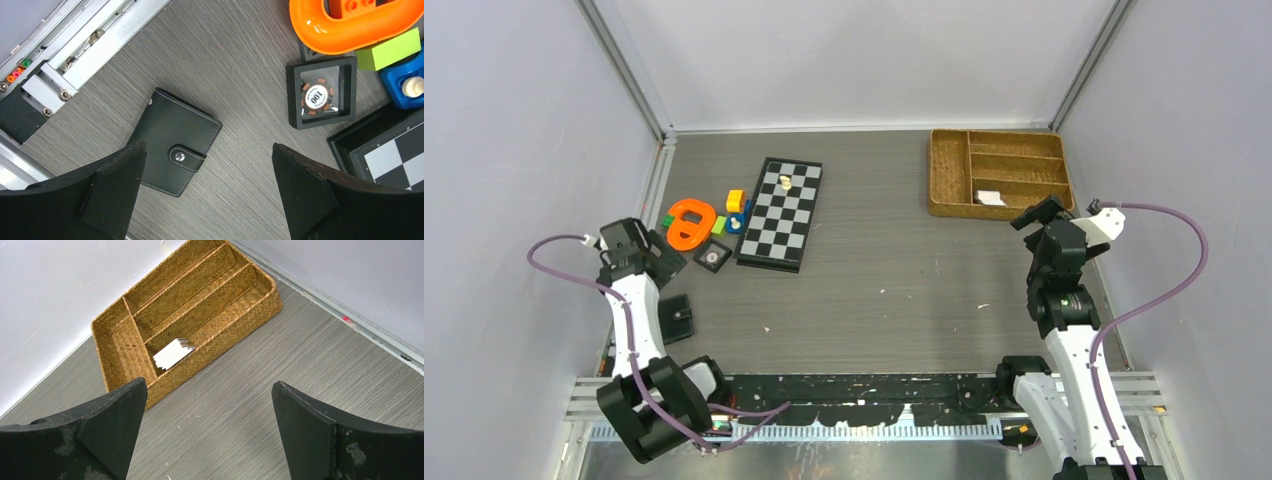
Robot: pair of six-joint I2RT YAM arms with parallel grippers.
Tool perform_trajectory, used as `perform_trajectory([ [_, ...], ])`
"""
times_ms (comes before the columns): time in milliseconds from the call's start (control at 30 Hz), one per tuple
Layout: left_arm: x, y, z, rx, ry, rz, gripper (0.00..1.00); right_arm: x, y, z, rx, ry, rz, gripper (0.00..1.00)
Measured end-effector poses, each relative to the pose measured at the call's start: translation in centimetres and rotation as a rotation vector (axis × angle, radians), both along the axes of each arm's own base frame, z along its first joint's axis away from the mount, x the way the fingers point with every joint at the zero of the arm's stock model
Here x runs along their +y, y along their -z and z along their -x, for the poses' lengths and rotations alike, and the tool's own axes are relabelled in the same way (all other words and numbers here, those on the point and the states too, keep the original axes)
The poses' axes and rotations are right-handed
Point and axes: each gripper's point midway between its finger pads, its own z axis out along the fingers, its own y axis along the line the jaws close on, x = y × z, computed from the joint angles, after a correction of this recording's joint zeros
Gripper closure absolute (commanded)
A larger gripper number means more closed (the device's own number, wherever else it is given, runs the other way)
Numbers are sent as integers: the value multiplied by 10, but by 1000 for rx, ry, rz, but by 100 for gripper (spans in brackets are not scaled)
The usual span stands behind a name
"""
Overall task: Put the credit cards into the card holder
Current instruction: Move the card holder to the center of the board.
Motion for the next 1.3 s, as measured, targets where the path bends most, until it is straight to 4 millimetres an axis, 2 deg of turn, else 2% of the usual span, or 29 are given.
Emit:
perform_trajectory([
  [200, 14, 5, 9, 31, -96, -16, 0, 1, -3, 1, -9, -9, 1, 0],
  [400, 28, 47, 23, 187, -178, 67, 0, 3, -4, 1, -14, -19, 2, 0],
  [733, 28, 77, 30, 287, -177, 155, 0, 5, -8, 2, -26, -34, 5, 0],
  [833, 21, 87, 30, 306, -166, 209, 0, 5, -8, 2, -25, -37, 6, 0],
  [967, 4, 89, 20, 299, -113, 241, 1, 5, -8, 2, -25, -38, 7, 0],
  [1133, -38, 86, 1, 288, 50, 247, 2, 5, -6, 1, -18, -38, 8, 0],
  [1300, -73, 76, -3, 270, 184, 250, 2, 5, -2, -1, -1, -38, 10, 1],
])
